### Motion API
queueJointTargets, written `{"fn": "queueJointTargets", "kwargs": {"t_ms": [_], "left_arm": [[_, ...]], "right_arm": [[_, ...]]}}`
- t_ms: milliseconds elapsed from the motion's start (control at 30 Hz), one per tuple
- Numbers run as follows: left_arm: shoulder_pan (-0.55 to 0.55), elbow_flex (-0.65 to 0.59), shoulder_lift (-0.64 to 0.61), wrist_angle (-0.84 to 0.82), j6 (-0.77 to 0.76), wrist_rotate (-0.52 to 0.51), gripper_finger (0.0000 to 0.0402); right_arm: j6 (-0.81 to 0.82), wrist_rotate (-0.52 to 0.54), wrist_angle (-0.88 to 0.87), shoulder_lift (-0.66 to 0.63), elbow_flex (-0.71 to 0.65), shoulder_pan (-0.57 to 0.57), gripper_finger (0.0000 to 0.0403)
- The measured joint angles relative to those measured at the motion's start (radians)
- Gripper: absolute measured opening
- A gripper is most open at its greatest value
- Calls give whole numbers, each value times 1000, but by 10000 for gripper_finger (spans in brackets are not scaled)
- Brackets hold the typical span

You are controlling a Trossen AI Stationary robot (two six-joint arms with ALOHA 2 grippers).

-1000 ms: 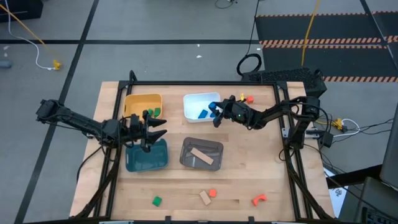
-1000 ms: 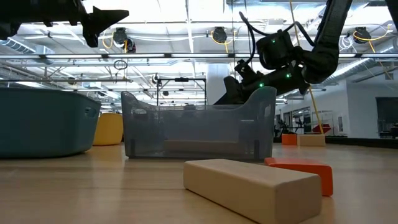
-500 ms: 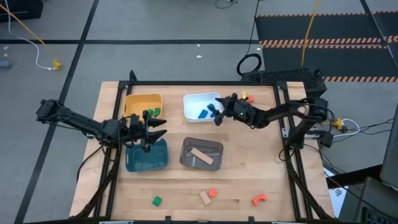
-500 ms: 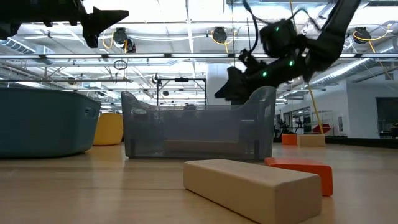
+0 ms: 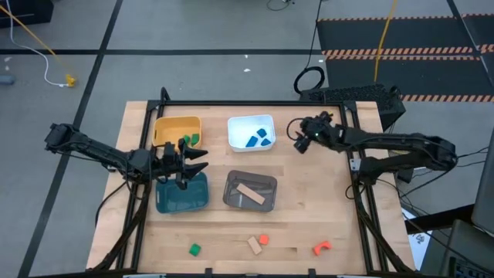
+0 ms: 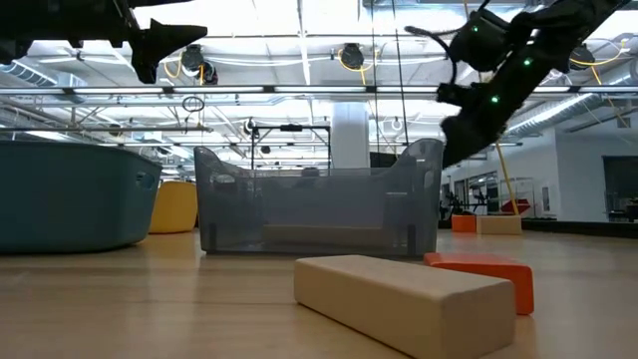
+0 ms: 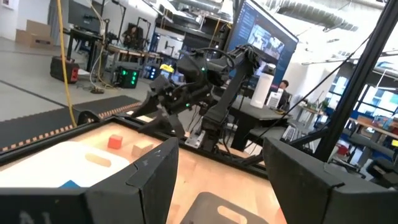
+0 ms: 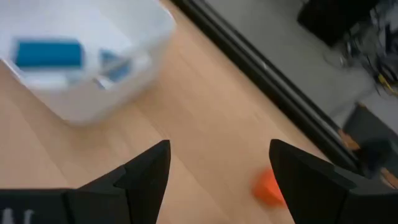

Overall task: Sort & place blocks by color
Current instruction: Put the bottom right orange block into the blue bin

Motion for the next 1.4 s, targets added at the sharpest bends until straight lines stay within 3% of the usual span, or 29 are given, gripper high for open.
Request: {"fn": "queueJointTargets", "kwargs": {"t_ms": [267, 467, 700, 867, 1067, 1400], "left_arm": [[0, 0, 0, -1, 0, 0, 235], [0, 0, 0, -4, 5, 0, 234], [0, 0, 0, -6, 16, 0, 234], [0, 0, 0, -18, 12, 0, 235], [0, 0, 0, -29, 43, 0, 235], [1, 0, 0, -21, 64, 0, 234]], "right_arm": [[70, -20, -186, -2, 0, -94, 263], [240, -195, -249, 23, 0, -110, 263], [238, -113, -256, 26, 0, -97, 263], [322, -281, -246, 26, 0, -69, 263], [487, -401, -174, 26, 0, 75, 263], [666, -401, 93, 26, 0, 495, 263]]}}
